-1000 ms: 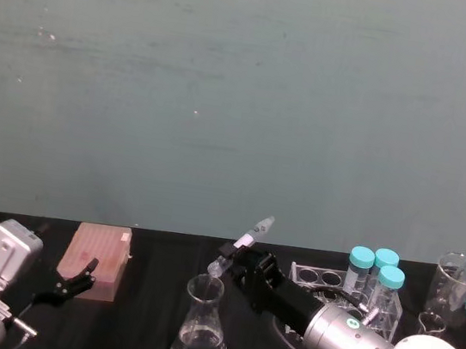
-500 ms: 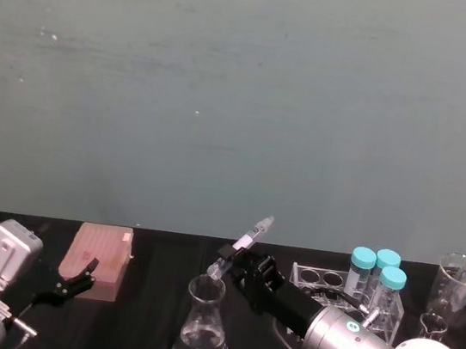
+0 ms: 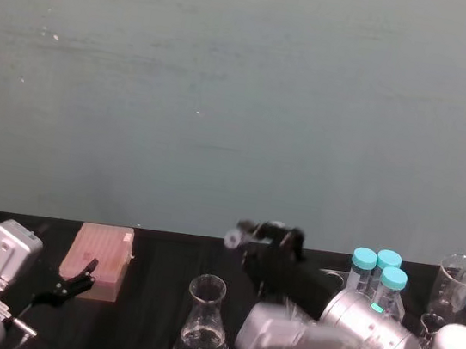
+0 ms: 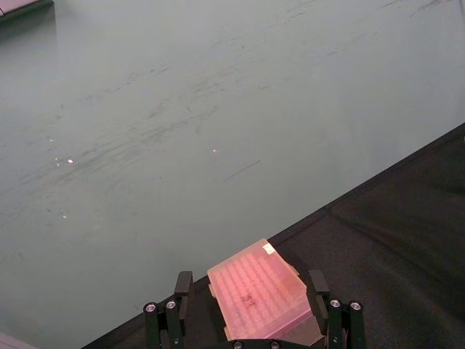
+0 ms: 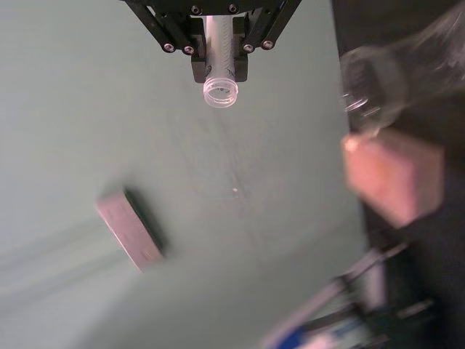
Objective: Pour the liquid from the test tube into the beaker using one hand.
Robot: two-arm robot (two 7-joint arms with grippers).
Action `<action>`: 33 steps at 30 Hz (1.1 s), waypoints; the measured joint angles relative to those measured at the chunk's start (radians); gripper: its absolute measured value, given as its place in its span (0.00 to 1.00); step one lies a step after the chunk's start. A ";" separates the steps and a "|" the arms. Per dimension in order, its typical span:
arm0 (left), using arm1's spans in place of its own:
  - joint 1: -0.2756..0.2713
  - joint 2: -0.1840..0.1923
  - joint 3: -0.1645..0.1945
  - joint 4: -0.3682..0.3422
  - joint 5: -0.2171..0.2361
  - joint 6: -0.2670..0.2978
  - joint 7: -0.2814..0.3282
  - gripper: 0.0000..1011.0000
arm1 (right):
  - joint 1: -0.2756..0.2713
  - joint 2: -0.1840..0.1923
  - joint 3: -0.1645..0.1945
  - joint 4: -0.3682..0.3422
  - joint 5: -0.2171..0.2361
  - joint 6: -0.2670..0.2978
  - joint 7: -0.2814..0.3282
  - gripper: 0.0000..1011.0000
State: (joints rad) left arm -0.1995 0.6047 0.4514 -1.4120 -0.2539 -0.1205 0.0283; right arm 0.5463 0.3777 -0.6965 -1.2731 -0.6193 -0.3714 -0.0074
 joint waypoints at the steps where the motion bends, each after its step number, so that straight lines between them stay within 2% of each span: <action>1: 0.000 0.000 0.000 0.000 0.000 0.000 0.000 0.99 | -0.008 -0.006 0.020 -0.006 0.052 0.002 0.022 0.20; 2: 0.000 0.000 0.000 0.000 0.000 0.000 0.000 0.99 | -0.024 -0.017 0.055 -0.015 0.141 0.011 0.063 0.20; 3: 0.000 0.000 0.000 0.000 0.000 0.000 0.000 0.99 | -0.032 -0.024 0.075 -0.020 0.186 0.019 0.084 0.20; 4: 0.000 0.000 0.000 0.000 0.000 0.000 0.000 0.99 | -0.048 -0.035 0.110 -0.030 0.273 0.036 0.121 0.20; 8: 0.000 0.000 0.000 0.000 0.000 0.000 0.000 0.99 | -0.078 -0.058 0.176 -0.045 0.415 0.081 0.178 0.20; 9: 0.000 0.000 0.000 0.000 0.000 0.000 0.000 0.99 | -0.091 -0.067 0.201 -0.050 0.467 0.104 0.198 0.20; 13: 0.000 0.000 0.000 0.000 0.000 0.000 0.000 0.99 | -0.127 -0.093 0.269 -0.066 0.581 0.179 0.232 0.20; 14: 0.000 0.000 0.000 0.000 0.000 0.000 0.000 0.99 | -0.127 -0.093 0.269 -0.066 0.581 0.179 0.232 0.20; 18: 0.000 0.000 0.000 0.000 0.000 0.000 0.000 0.99 | -0.158 -0.112 0.321 -0.076 0.648 0.241 0.248 0.20; 19: 0.000 0.000 0.000 0.000 0.000 0.000 0.000 0.99 | -0.158 -0.112 0.321 -0.076 0.648 0.241 0.248 0.20; 21: 0.000 0.000 0.000 0.000 0.000 0.000 0.000 0.99 | -0.173 -0.121 0.348 -0.078 0.678 0.268 0.258 0.20; 25: 0.000 0.000 0.000 0.000 0.000 0.000 0.000 0.99 | -0.187 -0.131 0.374 -0.075 0.708 0.283 0.276 0.20; 26: 0.000 0.000 0.000 0.000 0.000 0.000 0.000 0.99 | -0.191 -0.134 0.385 -0.070 0.727 0.286 0.291 0.20; 27: 0.000 0.000 0.000 0.000 0.000 0.000 0.000 0.99 | -0.191 -0.134 0.385 -0.070 0.727 0.286 0.291 0.20; 33: 0.000 0.000 0.000 0.000 0.000 0.000 0.000 0.99 | -0.201 -0.142 0.414 -0.037 0.791 0.288 0.335 0.20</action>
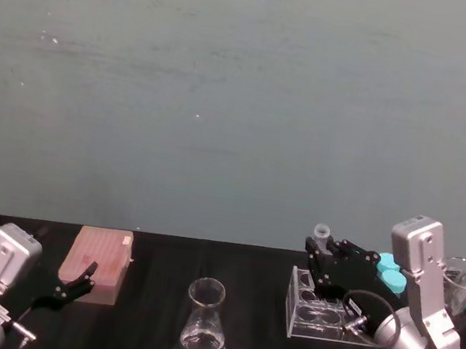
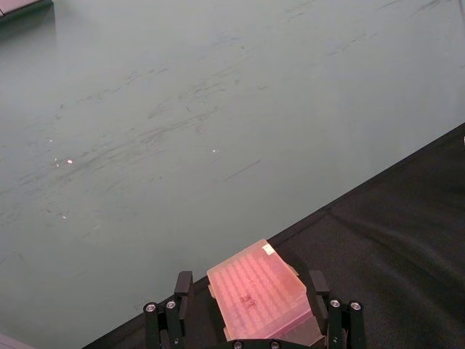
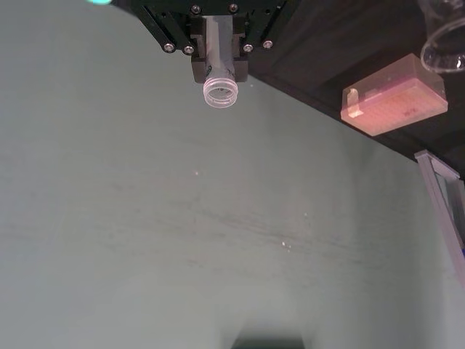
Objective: Pour the liquid from the test tube into the beaker using one hand.
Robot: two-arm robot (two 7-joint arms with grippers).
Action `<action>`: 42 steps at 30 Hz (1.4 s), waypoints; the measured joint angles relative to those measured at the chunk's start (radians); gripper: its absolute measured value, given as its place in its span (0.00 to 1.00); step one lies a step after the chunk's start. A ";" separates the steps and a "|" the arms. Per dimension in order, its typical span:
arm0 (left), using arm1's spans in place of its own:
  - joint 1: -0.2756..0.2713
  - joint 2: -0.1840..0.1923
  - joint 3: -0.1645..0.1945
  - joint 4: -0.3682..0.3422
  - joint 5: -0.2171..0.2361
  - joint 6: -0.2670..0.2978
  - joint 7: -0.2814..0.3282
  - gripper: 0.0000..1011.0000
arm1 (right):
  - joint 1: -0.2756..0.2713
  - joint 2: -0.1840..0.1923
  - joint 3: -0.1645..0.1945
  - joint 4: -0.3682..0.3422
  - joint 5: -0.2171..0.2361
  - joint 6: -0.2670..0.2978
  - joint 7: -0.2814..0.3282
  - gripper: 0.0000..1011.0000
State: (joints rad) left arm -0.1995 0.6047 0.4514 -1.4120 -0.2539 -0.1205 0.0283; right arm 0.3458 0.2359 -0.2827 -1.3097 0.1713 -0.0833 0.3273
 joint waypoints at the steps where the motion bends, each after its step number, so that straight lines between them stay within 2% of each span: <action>1: 0.000 0.000 0.000 0.000 0.000 0.000 0.000 0.99 | 0.000 0.000 0.000 0.000 0.000 0.000 0.000 0.20; 7: 0.000 0.000 0.000 0.000 0.000 0.000 0.000 0.99 | 0.005 -0.001 0.002 0.040 0.008 -0.018 0.008 0.20; 19: 0.000 0.000 0.000 0.000 0.000 0.000 0.000 0.99 | 0.026 -0.005 0.000 0.105 -0.004 -0.070 0.015 0.20; 30: 0.000 0.000 0.000 0.000 0.000 0.000 0.000 0.99 | 0.041 -0.013 -0.001 0.151 -0.010 -0.094 0.020 0.20; 42: 0.000 0.000 0.000 0.000 0.000 0.000 0.000 0.99 | 0.065 -0.030 0.000 0.232 -0.006 -0.122 0.036 0.20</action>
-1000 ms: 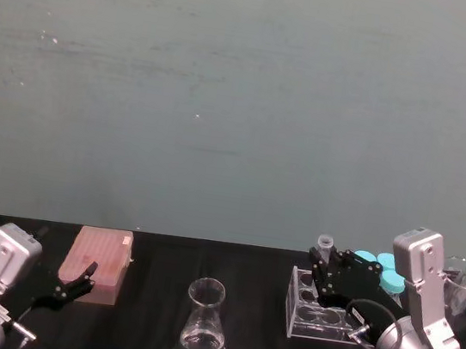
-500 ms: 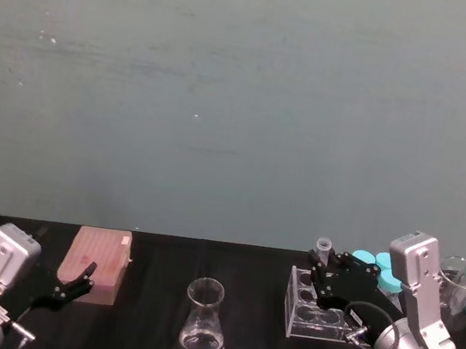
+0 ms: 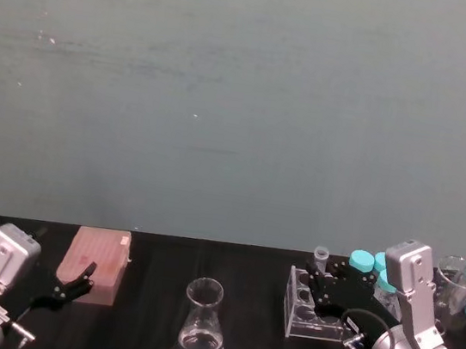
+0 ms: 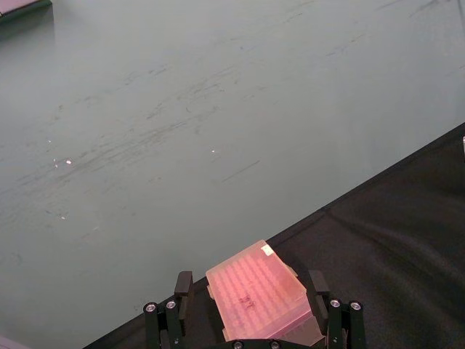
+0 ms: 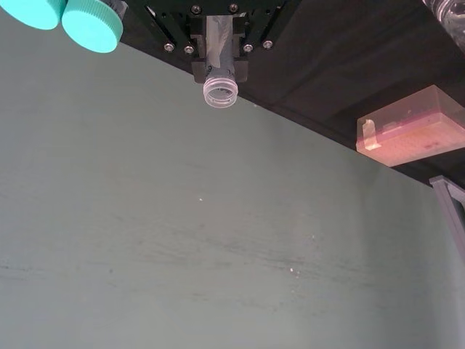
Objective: Pour the liquid from the test tube into the beaker using one hand.
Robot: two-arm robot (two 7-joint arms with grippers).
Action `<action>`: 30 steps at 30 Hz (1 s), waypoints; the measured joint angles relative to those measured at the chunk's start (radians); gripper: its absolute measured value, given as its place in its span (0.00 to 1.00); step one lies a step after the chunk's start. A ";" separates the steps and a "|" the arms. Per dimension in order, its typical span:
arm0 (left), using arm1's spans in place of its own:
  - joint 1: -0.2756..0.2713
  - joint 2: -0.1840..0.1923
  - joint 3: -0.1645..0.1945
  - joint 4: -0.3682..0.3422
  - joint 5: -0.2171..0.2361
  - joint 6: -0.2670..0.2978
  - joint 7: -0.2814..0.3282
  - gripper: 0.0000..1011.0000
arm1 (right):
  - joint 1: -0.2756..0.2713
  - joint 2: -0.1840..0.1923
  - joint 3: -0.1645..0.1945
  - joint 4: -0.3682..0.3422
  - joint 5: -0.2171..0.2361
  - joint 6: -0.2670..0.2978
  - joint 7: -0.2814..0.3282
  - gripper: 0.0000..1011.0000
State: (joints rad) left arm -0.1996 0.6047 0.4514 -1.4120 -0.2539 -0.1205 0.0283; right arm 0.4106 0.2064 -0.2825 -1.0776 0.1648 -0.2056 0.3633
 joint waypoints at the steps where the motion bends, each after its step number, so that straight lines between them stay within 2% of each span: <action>1: 0.000 0.000 0.000 0.000 0.000 0.000 0.000 0.99 | 0.000 0.000 0.000 0.000 0.000 0.000 0.000 0.20; 17: 0.000 0.000 0.000 0.000 0.000 0.000 0.000 0.99 | 0.020 -0.012 -0.002 0.059 0.011 -0.017 0.020 0.20; 30: 0.000 0.000 0.000 0.000 0.000 0.000 0.000 0.99 | 0.024 -0.012 -0.005 0.067 0.007 -0.021 0.020 0.20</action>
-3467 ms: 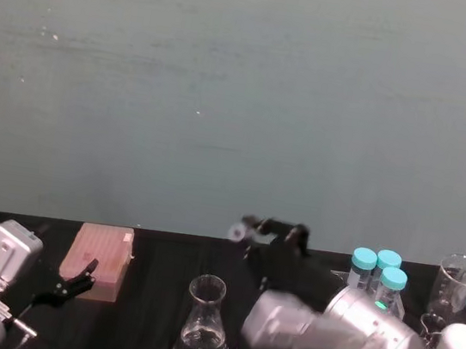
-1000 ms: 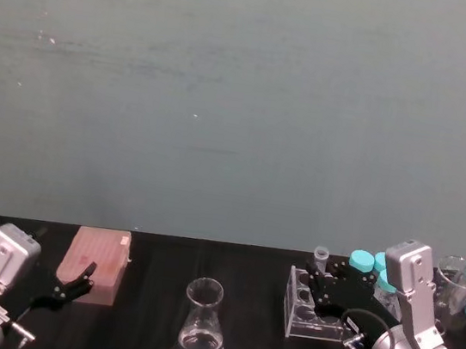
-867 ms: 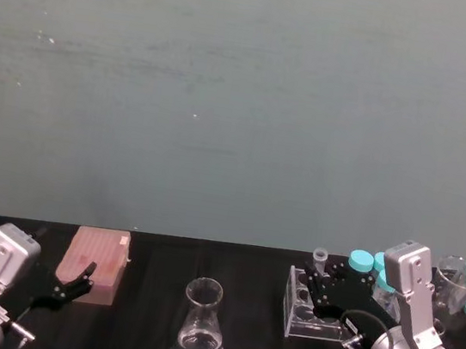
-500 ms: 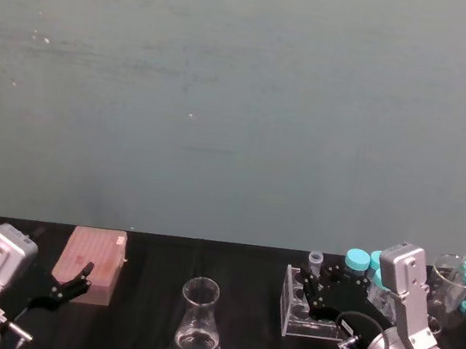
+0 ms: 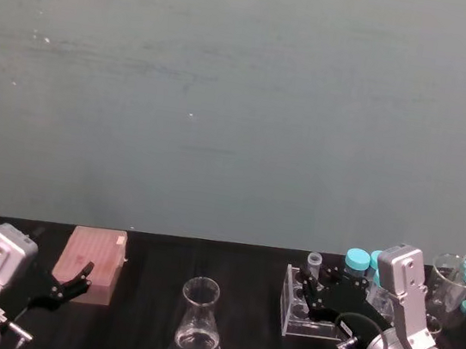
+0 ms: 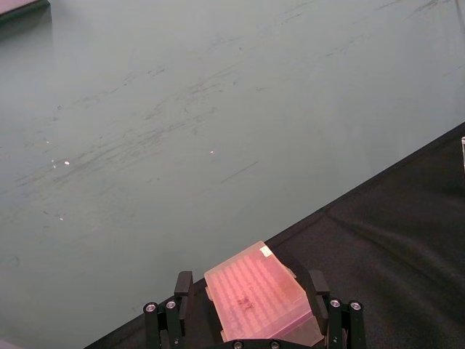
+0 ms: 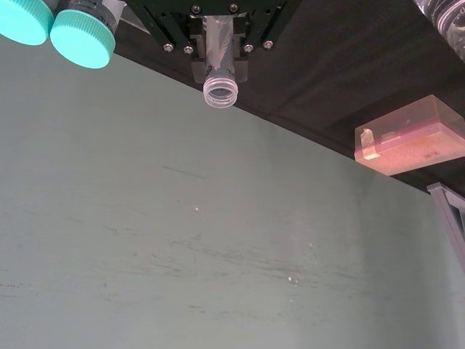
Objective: Pour the liquid from the test tube into the beaker using one hand.
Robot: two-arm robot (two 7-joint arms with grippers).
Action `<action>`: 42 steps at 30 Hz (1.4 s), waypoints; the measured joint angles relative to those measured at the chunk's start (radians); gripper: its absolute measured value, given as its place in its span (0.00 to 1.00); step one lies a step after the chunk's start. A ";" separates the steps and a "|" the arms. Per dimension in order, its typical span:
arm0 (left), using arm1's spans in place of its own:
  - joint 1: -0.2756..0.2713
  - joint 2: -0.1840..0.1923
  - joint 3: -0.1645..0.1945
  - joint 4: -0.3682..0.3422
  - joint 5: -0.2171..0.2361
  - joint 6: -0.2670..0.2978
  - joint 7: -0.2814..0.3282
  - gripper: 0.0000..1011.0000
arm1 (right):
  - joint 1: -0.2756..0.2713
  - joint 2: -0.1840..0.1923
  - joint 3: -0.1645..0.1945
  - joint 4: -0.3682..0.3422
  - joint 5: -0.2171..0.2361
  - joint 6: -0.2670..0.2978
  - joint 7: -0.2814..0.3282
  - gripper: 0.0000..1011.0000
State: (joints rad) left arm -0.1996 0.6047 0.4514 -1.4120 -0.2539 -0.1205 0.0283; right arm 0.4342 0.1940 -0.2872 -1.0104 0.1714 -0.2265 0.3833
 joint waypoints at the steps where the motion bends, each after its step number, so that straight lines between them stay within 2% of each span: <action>1: 0.000 0.000 0.000 0.000 0.000 0.000 0.000 0.99 | 0.000 0.000 0.000 0.000 0.000 0.000 0.000 0.21; 3: 0.000 0.000 0.000 0.000 0.000 0.000 0.000 0.99 | 0.000 0.000 0.000 0.000 0.000 0.000 0.000 0.22; 4: 0.000 0.000 0.000 0.000 0.000 0.000 0.000 0.99 | 0.000 0.000 0.000 -0.001 0.000 0.000 0.000 0.29; 9: 0.000 0.000 0.000 0.000 0.000 0.000 0.000 0.99 | 0.000 0.000 0.001 -0.001 0.001 0.001 -0.001 0.42; 11: 0.000 0.000 0.000 0.000 0.000 0.000 0.000 0.99 | 0.000 0.001 0.001 -0.001 0.001 0.001 -0.001 0.51; 12: 0.000 0.000 0.000 0.000 0.000 0.000 0.000 0.99 | -0.001 0.001 0.001 -0.001 0.001 0.001 -0.001 0.51; 15: 0.000 0.000 0.000 0.000 0.000 0.000 0.000 0.99 | -0.001 0.001 0.001 -0.002 0.001 0.001 -0.001 0.65; 18: 0.000 0.000 0.000 0.000 0.000 0.000 0.000 0.99 | -0.001 0.001 0.001 -0.002 0.001 0.002 -0.001 0.71; 26: 0.000 0.000 0.000 0.000 0.000 0.000 0.000 0.99 | -0.002 0.001 0.001 -0.002 0.002 0.002 -0.001 0.96; 29: 0.000 0.000 0.000 0.000 0.000 0.000 0.000 0.99 | -0.002 0.001 0.001 -0.002 0.002 0.002 -0.001 0.99; 42: 0.000 0.000 0.000 0.000 0.000 0.000 0.000 0.99 | -0.002 0.001 0.001 -0.002 0.002 0.002 -0.001 0.99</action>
State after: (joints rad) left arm -0.1995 0.6047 0.4514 -1.4120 -0.2539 -0.1205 0.0283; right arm 0.4325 0.1946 -0.2865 -1.0127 0.1731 -0.2245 0.3820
